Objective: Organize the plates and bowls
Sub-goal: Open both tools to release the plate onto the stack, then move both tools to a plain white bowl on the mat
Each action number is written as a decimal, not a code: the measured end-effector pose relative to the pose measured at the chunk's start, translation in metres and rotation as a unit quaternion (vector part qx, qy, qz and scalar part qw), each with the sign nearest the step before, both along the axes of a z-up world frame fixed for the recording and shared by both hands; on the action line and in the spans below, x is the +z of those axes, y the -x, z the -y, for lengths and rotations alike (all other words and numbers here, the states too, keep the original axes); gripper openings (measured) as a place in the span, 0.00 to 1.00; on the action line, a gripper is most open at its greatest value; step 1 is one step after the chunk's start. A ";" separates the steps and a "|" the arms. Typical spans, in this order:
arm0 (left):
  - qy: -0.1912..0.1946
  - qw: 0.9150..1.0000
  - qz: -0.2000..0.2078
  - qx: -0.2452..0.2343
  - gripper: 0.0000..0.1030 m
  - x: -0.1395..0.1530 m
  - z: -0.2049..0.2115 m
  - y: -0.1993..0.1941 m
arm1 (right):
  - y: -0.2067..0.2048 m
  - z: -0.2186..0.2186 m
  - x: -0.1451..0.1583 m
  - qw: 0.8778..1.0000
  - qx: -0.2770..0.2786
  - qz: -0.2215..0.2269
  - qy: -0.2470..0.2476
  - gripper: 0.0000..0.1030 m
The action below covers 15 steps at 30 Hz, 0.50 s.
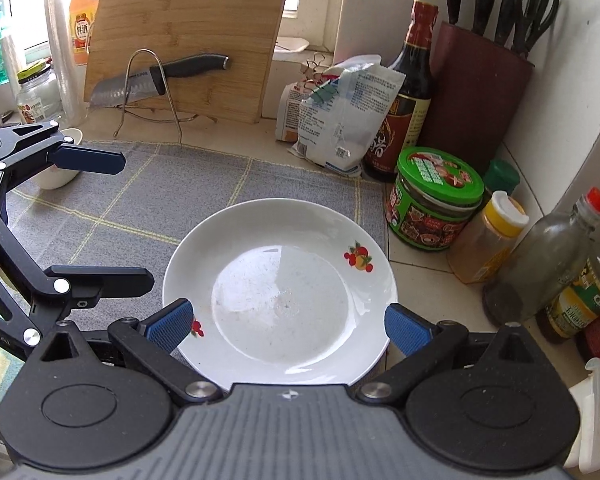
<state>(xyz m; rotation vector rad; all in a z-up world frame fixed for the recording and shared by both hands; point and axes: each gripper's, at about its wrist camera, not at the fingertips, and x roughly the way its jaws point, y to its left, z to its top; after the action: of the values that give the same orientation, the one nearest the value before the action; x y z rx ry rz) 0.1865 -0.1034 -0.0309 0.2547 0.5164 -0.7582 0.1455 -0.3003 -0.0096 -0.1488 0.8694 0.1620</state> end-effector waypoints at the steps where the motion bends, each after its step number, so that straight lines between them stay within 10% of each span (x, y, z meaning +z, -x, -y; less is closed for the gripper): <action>1: 0.001 1.000 0.002 0.009 0.99 0.002 -0.002 0.002 | 0.001 -0.001 0.001 1.000 0.006 0.006 -0.002 1.00; 15: -0.018 0.989 -0.028 0.145 0.99 0.007 -0.056 0.037 | -0.001 -0.057 0.005 0.992 0.121 0.040 -0.018 1.00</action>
<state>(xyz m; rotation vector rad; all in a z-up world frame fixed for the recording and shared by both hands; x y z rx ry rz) 0.1494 -0.0470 -0.0239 0.1862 0.6054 -0.4753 0.1467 -0.2438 -0.0047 -0.2266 0.7659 0.3961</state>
